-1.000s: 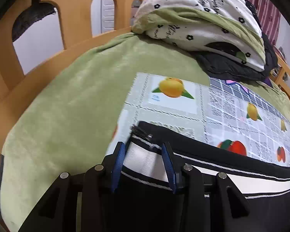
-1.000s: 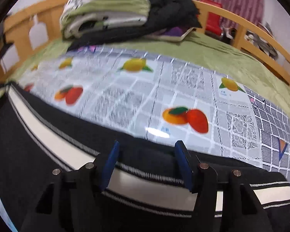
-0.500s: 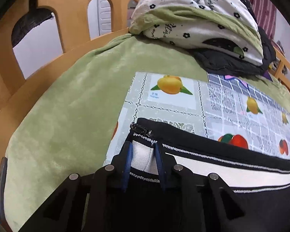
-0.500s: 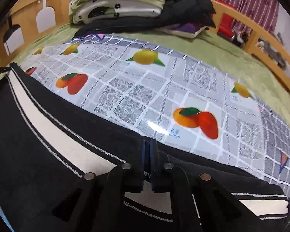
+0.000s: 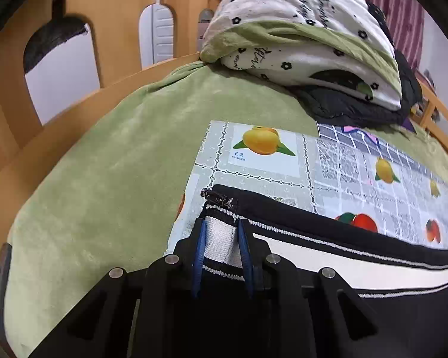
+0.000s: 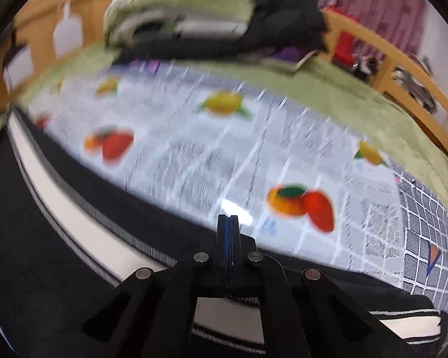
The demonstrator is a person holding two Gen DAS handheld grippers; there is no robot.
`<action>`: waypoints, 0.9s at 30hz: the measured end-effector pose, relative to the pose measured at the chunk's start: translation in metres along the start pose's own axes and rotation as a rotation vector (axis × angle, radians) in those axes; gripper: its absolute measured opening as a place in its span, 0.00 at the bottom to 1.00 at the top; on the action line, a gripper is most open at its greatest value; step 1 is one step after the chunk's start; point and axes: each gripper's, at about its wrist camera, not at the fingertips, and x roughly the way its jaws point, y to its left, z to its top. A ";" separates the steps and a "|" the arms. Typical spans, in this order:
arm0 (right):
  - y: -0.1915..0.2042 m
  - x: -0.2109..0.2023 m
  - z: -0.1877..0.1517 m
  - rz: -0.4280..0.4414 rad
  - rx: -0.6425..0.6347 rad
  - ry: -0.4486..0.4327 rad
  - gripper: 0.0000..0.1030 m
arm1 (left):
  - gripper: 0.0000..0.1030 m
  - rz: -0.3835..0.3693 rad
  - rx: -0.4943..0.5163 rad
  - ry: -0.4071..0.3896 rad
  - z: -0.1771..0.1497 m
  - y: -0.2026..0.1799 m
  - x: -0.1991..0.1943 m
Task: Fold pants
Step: 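Lower the folded edge with both grippers and press it flat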
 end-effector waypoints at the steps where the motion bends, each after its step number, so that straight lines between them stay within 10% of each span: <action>1: -0.002 0.002 0.002 0.020 0.014 0.008 0.00 | 0.21 0.001 -0.001 0.014 0.000 0.000 0.003; 4: 0.000 0.016 0.002 -0.006 -0.031 0.069 0.02 | 0.22 0.005 0.026 0.024 -0.002 -0.003 0.004; 6: -0.002 0.022 -0.004 0.058 -0.043 0.141 0.35 | 0.24 0.009 0.038 0.017 -0.002 -0.004 0.002; 9: 0.000 0.019 -0.011 0.061 -0.079 0.139 0.59 | 0.24 0.001 0.028 0.024 -0.002 -0.004 0.002; 13: 0.006 0.027 -0.021 0.052 -0.129 0.166 0.53 | 0.24 -0.010 0.001 0.031 -0.002 0.000 0.004; 15: 0.009 0.027 -0.020 0.103 -0.136 0.186 0.09 | 0.24 -0.014 -0.004 0.031 -0.003 0.000 0.003; 27: 0.013 0.004 -0.002 0.060 -0.137 0.105 0.02 | 0.24 -0.019 -0.029 0.013 -0.001 0.004 0.003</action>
